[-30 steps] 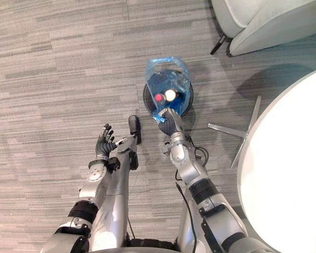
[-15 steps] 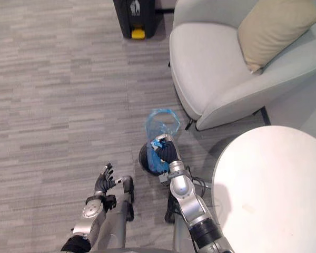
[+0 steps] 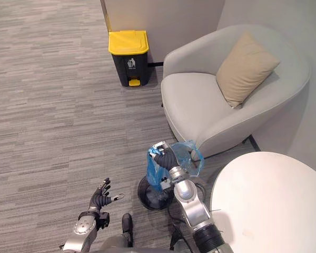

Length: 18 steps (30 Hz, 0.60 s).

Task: Gather rubbish on tea table into small bin, then transfer packed bag to large trash can.

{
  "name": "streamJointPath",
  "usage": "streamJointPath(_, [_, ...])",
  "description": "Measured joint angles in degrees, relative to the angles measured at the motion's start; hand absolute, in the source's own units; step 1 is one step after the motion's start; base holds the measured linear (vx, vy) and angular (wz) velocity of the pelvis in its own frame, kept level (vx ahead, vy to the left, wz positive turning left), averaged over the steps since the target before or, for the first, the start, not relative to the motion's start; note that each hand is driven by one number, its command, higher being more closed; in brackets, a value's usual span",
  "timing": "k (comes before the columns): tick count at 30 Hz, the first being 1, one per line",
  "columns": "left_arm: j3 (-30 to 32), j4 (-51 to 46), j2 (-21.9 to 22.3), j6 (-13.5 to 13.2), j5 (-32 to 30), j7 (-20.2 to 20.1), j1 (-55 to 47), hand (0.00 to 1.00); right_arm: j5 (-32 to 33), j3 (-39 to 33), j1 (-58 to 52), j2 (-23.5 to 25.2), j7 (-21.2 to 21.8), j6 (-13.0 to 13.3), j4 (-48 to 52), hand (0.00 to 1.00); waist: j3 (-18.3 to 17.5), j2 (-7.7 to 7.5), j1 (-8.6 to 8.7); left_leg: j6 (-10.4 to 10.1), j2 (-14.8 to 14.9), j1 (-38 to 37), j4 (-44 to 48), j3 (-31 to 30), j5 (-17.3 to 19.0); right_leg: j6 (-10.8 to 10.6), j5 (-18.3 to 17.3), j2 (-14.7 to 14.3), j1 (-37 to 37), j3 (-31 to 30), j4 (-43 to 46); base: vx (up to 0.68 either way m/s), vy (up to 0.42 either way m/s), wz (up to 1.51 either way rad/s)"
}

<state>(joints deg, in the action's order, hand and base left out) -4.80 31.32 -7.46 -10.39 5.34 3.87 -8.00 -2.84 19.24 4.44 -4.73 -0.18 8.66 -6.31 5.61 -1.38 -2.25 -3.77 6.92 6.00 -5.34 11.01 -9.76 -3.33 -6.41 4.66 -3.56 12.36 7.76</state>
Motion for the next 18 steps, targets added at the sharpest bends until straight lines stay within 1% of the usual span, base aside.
streamJointPath(3, [-1.7, -2.8, -0.1, 0.0, 0.0, -0.3, -0.7, 0.0, 3.6, 0.4, 0.2, -2.0, 1.7, -0.1, 0.4, 1.0, -0.4, 0.5, -0.01, -0.2, 0.1, -0.2, -0.1, -0.4, 0.2, 0.0, 0.4, -0.2, 0.2, -0.3, -0.3, -0.1, 0.039, -0.01])
streamJointPath(4, [-2.4, -4.6, -0.2, 0.0, 0.0, -0.6, -1.6, 0.0, 5.4, 1.6, 0.2, -3.4, 1.9, -0.1, 1.4, 1.0, -0.6, 0.71, 0.01, -0.8, 0.1, -0.2, -0.2, -0.5, 0.8, -0.1, 0.8, -0.2, 0.1, -0.6, -1.0, -0.11, 0.046, -0.05])
streamJointPath(5, [-2.6, -5.3, -0.2, 0.0, 0.0, -0.8, -1.9, 0.0, 6.1, 2.0, 0.3, -3.8, 2.2, -0.1, 1.8, 1.0, -0.7, 0.78, 0.01, -0.9, 0.1, -0.3, -0.3, -0.5, 0.8, -0.1, 1.0, -0.3, 0.2, -0.7, -1.2, -0.1, 0.04, -0.1])
streamJointPath(8, [-5.0, -9.5, -1.5, -0.1, -1.7, -1.3, -2.3, 0.0, 11.5, 4.1, 1.0, -5.7, 4.3, -0.1, 4.9, 1.0, -1.5, 1.05, -0.06, -0.8, 0.2, -0.5, -0.5, -0.9, 1.0, -0.4, 1.4, -0.4, 0.4, -1.4, -2.0, -0.06, 0.027, -0.09])
streamJointPath(9, [-5.4, -10.3, -1.7, -0.1, -1.7, -1.3, -2.3, 0.0, 11.8, 4.3, 1.0, -5.8, 4.4, -0.1, 5.3, 1.0, -1.7, 1.11, -0.04, -0.8, 0.2, -0.5, -0.5, -0.9, 0.9, -0.5, 1.5, -0.4, 0.4, -1.5, -2.1, -0.01, 0.02, -0.05])
streamJointPath(10, [-6.2, -11.8, -2.0, -0.2, -2.7, -1.3, -2.2, 0.0, 13.4, 4.3, 1.1, -5.8, 4.7, -0.1, 5.6, 1.0, -2.3, 1.16, 0.02, -0.9, 0.2, -0.5, -0.5, -1.0, 0.8, 0.0, 1.8, -0.4, 0.4, -1.5, -2.1, 0.0, 0.0, 0.0])
streamJointPath(11, [-6.6, -13.5, -2.0, -0.3, -4.0, -1.2, -2.0, 0.0, 15.3, 4.3, 1.6, -6.0, 5.3, -0.1, 5.6, 1.0, -3.0, 1.24, 0.07, -0.9, 0.2, -0.5, -0.5, -1.0, 0.8, 0.0, 1.9, -0.5, 0.5, -1.5, -2.4, 0.0, 0.0, 0.0])
streamJointPath(12, [-6.9, -14.0, -2.1, -0.4, -4.1, -1.2, -2.0, 0.0, 15.8, 4.3, 1.8, -6.1, 5.4, -0.1, 5.6, 1.0, -3.2, 1.24, 0.07, -0.9, 0.3, -0.5, -0.5, -1.0, 0.8, 0.1, 2.0, -0.5, 0.6, -1.5, -2.5, 0.04, 0.007, -0.01])
streamJointPath(13, [-7.4, -15.2, -2.1, -0.7, -4.8, -1.2, -1.9, 0.0, 16.8, 4.6, 2.6, -6.5, 5.5, -0.1, 5.6, 1.0, -3.5, 1.26, 0.14, -0.6, 0.3, -0.6, -0.3, -1.0, 0.5, 0.1, 2.3, -0.6, 0.9, -1.5, -2.9, 0.06, 0.004, -0.01])
streamJointPath(14, [-8.4, -16.4, -2.3, -1.0, -6.0, -1.1, -1.6, 0.0, 18.2, 5.1, 3.4, -7.2, 5.5, -0.1, 5.6, 1.0, -3.7, 1.25, 0.15, -0.5, 0.3, -0.8, -0.2, -1.0, 0.4, 0.1, 2.5, -0.6, 1.5, -1.5, -3.2, 0.07, 0.003, -0.01])
streamJointPath(18, [-11.1, -18.7, -2.2, -1.3, -8.5, -1.0, -0.1, 0.0, 21.0, 6.2, 5.4, -7.6, 5.5, -0.2, 5.6, 1.0, -4.0, 1.26, 0.13, -0.4, 0.3, -0.8, -0.1, -1.2, 0.4, 0.2, 2.6, -1.0, 1.7, -1.5, -3.3, 0.04, -0.003, 0.0])
